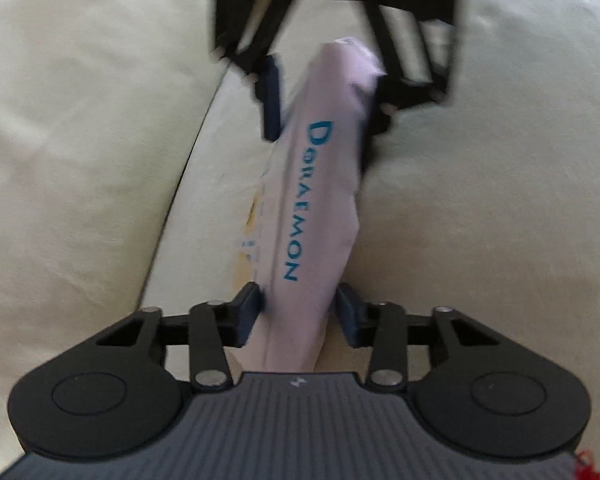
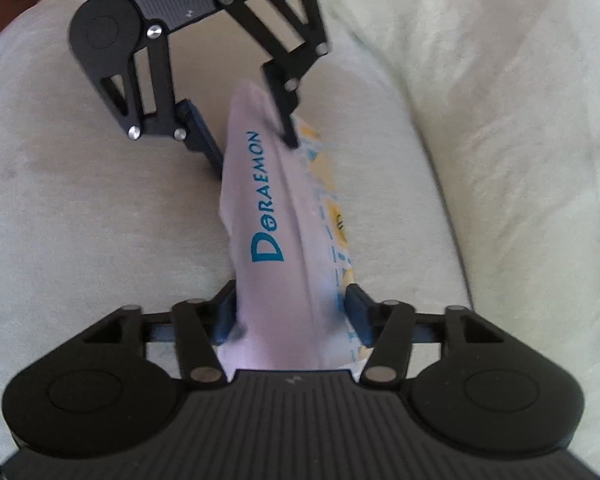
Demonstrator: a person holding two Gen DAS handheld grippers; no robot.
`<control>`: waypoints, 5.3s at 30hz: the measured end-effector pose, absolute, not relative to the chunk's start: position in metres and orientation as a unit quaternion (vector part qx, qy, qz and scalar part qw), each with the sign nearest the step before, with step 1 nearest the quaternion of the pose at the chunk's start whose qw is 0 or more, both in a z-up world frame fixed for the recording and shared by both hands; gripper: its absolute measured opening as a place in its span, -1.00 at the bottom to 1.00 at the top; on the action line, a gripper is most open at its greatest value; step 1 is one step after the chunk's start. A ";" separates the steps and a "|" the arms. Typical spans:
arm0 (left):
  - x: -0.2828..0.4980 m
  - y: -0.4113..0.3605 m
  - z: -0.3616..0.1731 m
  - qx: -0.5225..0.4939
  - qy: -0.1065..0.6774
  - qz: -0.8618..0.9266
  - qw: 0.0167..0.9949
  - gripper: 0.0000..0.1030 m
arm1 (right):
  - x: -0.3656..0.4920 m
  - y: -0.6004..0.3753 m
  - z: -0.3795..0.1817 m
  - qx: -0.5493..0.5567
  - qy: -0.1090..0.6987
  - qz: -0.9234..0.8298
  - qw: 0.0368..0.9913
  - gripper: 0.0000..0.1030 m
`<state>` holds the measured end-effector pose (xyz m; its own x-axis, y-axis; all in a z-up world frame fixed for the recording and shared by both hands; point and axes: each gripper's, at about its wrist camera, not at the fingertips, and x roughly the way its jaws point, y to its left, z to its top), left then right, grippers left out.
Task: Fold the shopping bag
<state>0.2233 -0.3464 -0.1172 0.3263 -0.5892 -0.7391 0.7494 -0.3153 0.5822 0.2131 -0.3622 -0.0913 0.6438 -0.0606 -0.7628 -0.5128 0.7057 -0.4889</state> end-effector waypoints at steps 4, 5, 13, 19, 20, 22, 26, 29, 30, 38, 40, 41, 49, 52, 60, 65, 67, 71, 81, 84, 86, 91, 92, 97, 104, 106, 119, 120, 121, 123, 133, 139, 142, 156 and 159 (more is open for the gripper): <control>0.214 -0.346 -0.121 0.591 0.051 -0.563 0.576 -0.15 | 0.178 -0.329 -0.085 -0.365 0.364 0.079 0.853 0.09; 0.213 -0.346 -0.121 0.592 0.049 -0.561 0.577 -0.15 | 0.176 -0.327 -0.086 -0.356 0.368 0.067 0.856 0.05; 0.195 -0.334 -0.104 0.538 0.111 -0.518 0.656 -0.06 | 0.179 -0.326 -0.104 -0.358 0.379 0.037 0.853 -0.20; 0.176 -0.300 -0.066 0.430 0.225 -0.478 0.732 -0.03 | 0.191 -0.332 -0.097 -0.339 0.397 0.036 0.852 -0.20; 0.175 -0.293 -0.063 0.411 0.249 -0.461 0.746 -0.07 | 0.193 -0.332 -0.095 -0.339 0.401 0.034 0.850 -0.20; 0.174 -0.280 -0.061 0.381 0.298 -0.421 0.767 -0.09 | 0.195 -0.324 -0.085 -0.338 0.409 0.023 0.847 -0.17; 0.176 -0.264 -0.065 0.333 0.389 -0.358 0.781 -0.09 | 0.199 -0.307 -0.085 -0.372 0.407 -0.016 0.834 0.04; 0.168 -0.253 -0.067 0.333 0.400 -0.331 0.787 -0.09 | 0.203 -0.297 -0.080 -0.384 0.400 -0.021 0.832 0.06; 0.165 -0.250 -0.066 0.333 0.400 -0.330 0.788 -0.09 | 0.205 -0.294 -0.078 -0.386 0.399 -0.017 0.831 0.06; 0.151 -0.234 -0.054 0.333 0.386 -0.346 0.787 -0.08 | 0.200 -0.289 -0.072 -0.407 0.396 -0.023 0.823 0.09; 0.156 -0.236 -0.055 0.329 0.385 -0.348 0.789 -0.08 | 0.199 -0.288 -0.071 -0.408 0.389 -0.023 0.825 0.19; 0.159 -0.238 -0.057 0.326 0.386 -0.348 0.790 -0.08 | 0.196 -0.286 -0.069 -0.410 0.383 -0.025 0.827 0.19; 0.159 -0.236 -0.056 0.293 0.403 -0.338 0.798 -0.08 | 0.151 -0.277 -0.034 -0.300 0.350 -0.077 0.884 0.19; 0.153 -0.231 -0.051 0.279 0.411 -0.319 0.807 -0.08 | 0.132 -0.277 -0.022 -0.201 0.357 -0.124 0.904 0.20; 0.116 -0.201 -0.026 0.234 0.421 -0.295 0.825 -0.08 | 0.077 -0.259 0.003 0.025 0.355 -0.203 0.912 0.20; 0.087 -0.179 -0.007 0.232 0.406 -0.300 0.832 -0.06 | 0.040 -0.231 0.023 0.061 0.342 -0.212 0.914 0.20; 0.074 -0.168 0.000 0.227 0.402 -0.302 0.834 -0.06 | 0.029 -0.220 0.029 0.066 0.337 -0.216 0.914 0.23; 0.053 -0.146 0.013 0.218 0.393 -0.301 0.841 -0.04 | 0.012 -0.202 0.041 0.077 0.327 -0.225 0.915 0.27; 0.026 -0.097 0.034 0.206 0.372 -0.295 0.856 0.05 | -0.023 -0.171 0.060 0.077 0.308 -0.225 0.921 0.36; 0.029 -0.093 0.036 0.202 0.376 -0.293 0.856 0.05 | -0.021 -0.174 0.061 0.088 0.308 -0.233 0.918 0.37; 0.031 -0.093 0.036 0.200 0.380 -0.296 0.853 0.05 | -0.021 -0.174 0.060 0.094 0.308 -0.236 0.917 0.40; 0.034 -0.103 0.030 0.204 0.379 -0.320 0.844 0.05 | -0.019 -0.183 0.050 0.118 0.321 -0.239 0.909 0.47; 0.035 -0.104 0.028 0.207 0.377 -0.326 0.842 0.05 | -0.019 -0.184 0.046 0.113 0.322 -0.238 0.909 0.47; 0.046 -0.123 0.014 0.271 0.321 -0.373 0.827 0.06 | -0.016 -0.193 0.035 0.038 0.321 -0.223 0.919 0.48; 0.094 -0.158 0.012 0.349 0.221 -0.406 0.815 0.06 | 0.029 -0.241 0.057 -0.094 0.270 -0.206 0.936 0.08; 0.111 -0.172 0.009 0.352 0.211 -0.407 0.816 0.06 | 0.057 -0.266 0.056 -0.082 0.269 -0.205 0.937 -0.48; 0.185 -0.266 -0.066 0.520 0.053 -0.484 0.702 0.05 | 0.172 -0.325 -0.053 -0.111 0.345 -0.189 0.913 -0.61; 0.187 -0.269 -0.073 0.533 0.046 -0.492 0.687 0.05 | 0.171 -0.325 -0.058 -0.121 0.346 -0.185 0.912 -0.60; 0.189 -0.273 -0.081 0.546 0.039 -0.499 0.672 0.05 | 0.171 -0.324 -0.061 -0.132 0.346 -0.181 0.911 -0.60; 0.193 -0.281 -0.093 0.560 0.032 -0.505 0.655 0.07 | 0.173 -0.323 -0.065 -0.152 0.350 -0.173 0.908 -0.59; 0.212 -0.288 -0.107 0.533 0.063 -0.533 0.654 -0.16 | 0.169 -0.290 -0.059 -0.326 0.368 -0.124 0.862 0.53; 0.209 -0.287 -0.103 0.535 0.056 -0.533 0.653 -0.16 | 0.203 -0.310 -0.061 -0.314 0.399 -0.104 0.855 0.66; 0.206 -0.288 -0.103 0.543 0.046 -0.532 0.648 -0.16 | 0.220 -0.322 -0.070 -0.293 0.427 -0.092 0.850 0.75; 0.208 -0.285 -0.094 0.558 0.028 -0.530 0.638 -0.01 | 0.240 -0.363 -0.072 -0.230 0.440 -0.042 0.867 0.09; 0.207 -0.274 -0.086 0.569 0.014 -0.517 0.640 0.09 | 0.238 -0.360 -0.076 -0.276 0.434 -0.045 0.857 -0.07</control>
<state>0.2071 -0.2741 -0.0862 0.4659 -0.6454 -0.6053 0.6766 -0.1811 0.7138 0.2382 -0.3599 -0.0762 0.6196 -0.3167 -0.7182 -0.1622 0.8436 -0.5119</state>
